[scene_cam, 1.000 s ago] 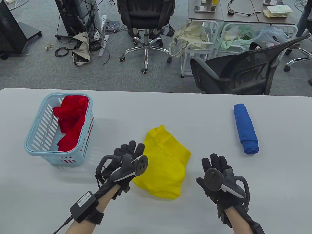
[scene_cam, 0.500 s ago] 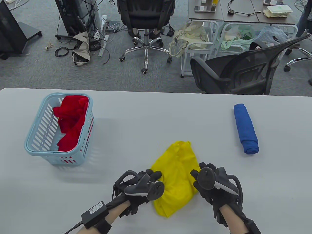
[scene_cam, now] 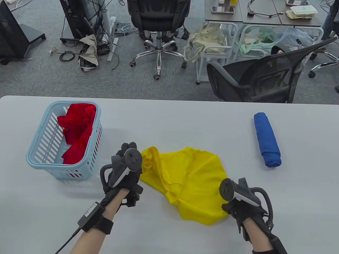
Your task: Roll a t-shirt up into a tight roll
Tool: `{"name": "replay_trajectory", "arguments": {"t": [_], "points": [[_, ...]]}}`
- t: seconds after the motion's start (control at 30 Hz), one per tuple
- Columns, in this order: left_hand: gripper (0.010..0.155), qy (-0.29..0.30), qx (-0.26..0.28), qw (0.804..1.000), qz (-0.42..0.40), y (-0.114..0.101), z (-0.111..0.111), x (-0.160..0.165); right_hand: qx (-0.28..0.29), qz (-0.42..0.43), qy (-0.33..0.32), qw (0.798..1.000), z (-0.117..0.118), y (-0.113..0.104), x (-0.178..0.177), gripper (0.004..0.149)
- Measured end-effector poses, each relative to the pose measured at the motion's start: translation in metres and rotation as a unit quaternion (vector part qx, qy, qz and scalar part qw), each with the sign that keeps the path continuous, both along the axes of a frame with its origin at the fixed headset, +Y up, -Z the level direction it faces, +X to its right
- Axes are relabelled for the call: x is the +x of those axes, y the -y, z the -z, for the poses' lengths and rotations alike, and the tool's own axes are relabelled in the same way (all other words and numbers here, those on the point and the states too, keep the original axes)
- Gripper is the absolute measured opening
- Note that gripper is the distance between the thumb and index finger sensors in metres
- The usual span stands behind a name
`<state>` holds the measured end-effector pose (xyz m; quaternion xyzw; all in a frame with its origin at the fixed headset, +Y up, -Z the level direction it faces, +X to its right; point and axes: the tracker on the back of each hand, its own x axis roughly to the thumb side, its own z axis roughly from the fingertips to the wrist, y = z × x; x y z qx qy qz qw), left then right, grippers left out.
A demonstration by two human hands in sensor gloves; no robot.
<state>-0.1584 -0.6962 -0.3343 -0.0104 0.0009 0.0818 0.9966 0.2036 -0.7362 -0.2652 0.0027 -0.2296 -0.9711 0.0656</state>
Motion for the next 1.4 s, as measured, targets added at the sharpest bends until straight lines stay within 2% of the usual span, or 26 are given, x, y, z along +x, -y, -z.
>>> {"name": "replay_trajectory", "arguments": {"t": [0.07,0.1,0.13,0.17,0.23,0.3,0.33,0.37,0.4,0.43,0.5,0.6,0.73,0.8,0.87,0.93,1.0,1.07,1.1,1.17,1.2,1.23,1.3,1.33,1.37,1.4], "points": [[0.058,0.064,0.017,0.997,0.042,0.004,-0.011,0.024,0.025,-0.027,0.031,0.999,-0.003,-0.010,0.008,0.052],[0.056,0.082,0.017,0.995,0.051,0.006,-0.014,0.031,0.032,-0.020,0.034,0.999,-0.004,-0.011,0.009,0.051],[0.054,0.128,-0.003,0.990,0.060,0.012,-0.016,0.043,0.041,-0.003,0.032,0.999,-0.006,-0.012,0.008,0.053],[0.055,0.173,-0.038,0.982,0.065,0.018,-0.015,0.051,0.043,0.007,0.026,0.999,-0.006,-0.011,0.006,0.058],[0.064,0.228,-0.170,0.949,0.134,0.037,-0.010,0.067,0.023,0.059,-0.032,0.997,-0.007,-0.002,-0.006,0.070],[0.074,0.235,-0.254,0.912,0.221,0.054,0.000,0.073,-0.027,0.130,-0.084,0.988,-0.004,0.014,-0.018,0.075],[0.075,0.244,-0.268,0.901,0.237,0.060,0.005,0.073,-0.055,0.159,-0.096,0.981,-0.002,0.022,-0.023,0.076],[0.075,0.237,-0.265,0.900,0.252,0.065,0.013,0.072,-0.089,0.178,-0.097,0.975,0.001,0.036,-0.029,0.078],[0.074,0.221,-0.257,0.903,0.262,0.067,0.022,0.072,-0.106,0.146,-0.091,0.979,0.002,0.045,-0.032,0.082],[0.073,0.210,-0.259,0.903,0.272,0.067,0.031,0.071,-0.096,0.117,-0.101,0.983,0.003,0.042,-0.030,0.082],[0.070,0.171,-0.268,0.902,0.292,0.065,0.055,0.069,-0.072,0.125,-0.097,0.985,0.004,0.036,-0.026,0.085],[0.069,0.069,-0.261,0.905,0.329,0.067,0.100,0.057,-0.053,0.101,-0.107,0.988,-0.003,0.025,-0.020,0.083],[0.069,-0.010,-0.252,0.903,0.347,0.068,0.133,0.045,-0.035,0.077,-0.096,0.992,-0.008,0.012,-0.010,0.077],[0.068,-0.065,-0.208,0.904,0.367,0.063,0.136,0.041,-0.030,0.079,-0.090,0.992,-0.007,0.007,-0.007,0.072],[0.070,-0.071,-0.175,0.909,0.372,0.052,0.130,0.037,-0.023,0.095,-0.074,0.992,-0.005,0.002,-0.004,0.061],[0.073,-0.052,-0.150,0.923,0.352,0.040,0.117,0.035,-0.011,0.109,-0.064,0.992,-0.004,-0.001,-0.003,0.056],[0.075,-0.026,-0.139,0.940,0.309,0.029,0.093,0.036,-0.009,0.111,-0.065,0.992,-0.004,-0.001,-0.003,0.059],[0.073,0.025,-0.155,0.953,0.257,0.028,0.069,0.042,0.002,0.117,-0.071,0.991,-0.002,0.000,-0.006,0.061],[0.073,0.054,-0.187,0.956,0.221,0.035,0.060,0.048,0.000,0.123,-0.076,0.989,0.000,0.002,-0.009,0.062],[0.076,0.120,-0.254,0.942,0.185,0.053,0.051,0.061,-0.009,0.142,-0.087,0.986,0.003,0.007,-0.014,0.066],[0.084,0.132,-0.307,0.921,0.198,0.063,0.050,0.071,-0.021,0.145,-0.084,0.986,0.004,0.012,-0.016,0.069],[0.088,0.120,-0.315,0.907,0.251,0.066,0.051,0.078,-0.029,0.138,-0.083,0.986,0.004,0.016,-0.017,0.070],[0.092,0.150,-0.287,0.880,0.347,0.077,0.066,0.089,-0.050,0.118,-0.088,0.988,0.001,0.022,-0.021,0.070],[0.090,0.134,-0.265,0.875,0.382,0.078,0.078,0.092,-0.033,0.098,-0.099,0.990,-0.002,0.017,-0.024,0.069],[0.090,0.115,-0.258,0.878,0.386,0.076,0.085,0.093,-0.023,0.091,-0.108,0.990,-0.004,0.011,-0.026,0.066],[0.088,0.069,-0.235,0.889,0.387,0.070,0.093,0.095,-0.011,0.104,-0.121,0.987,-0.007,0.002,-0.029,0.062]]}}
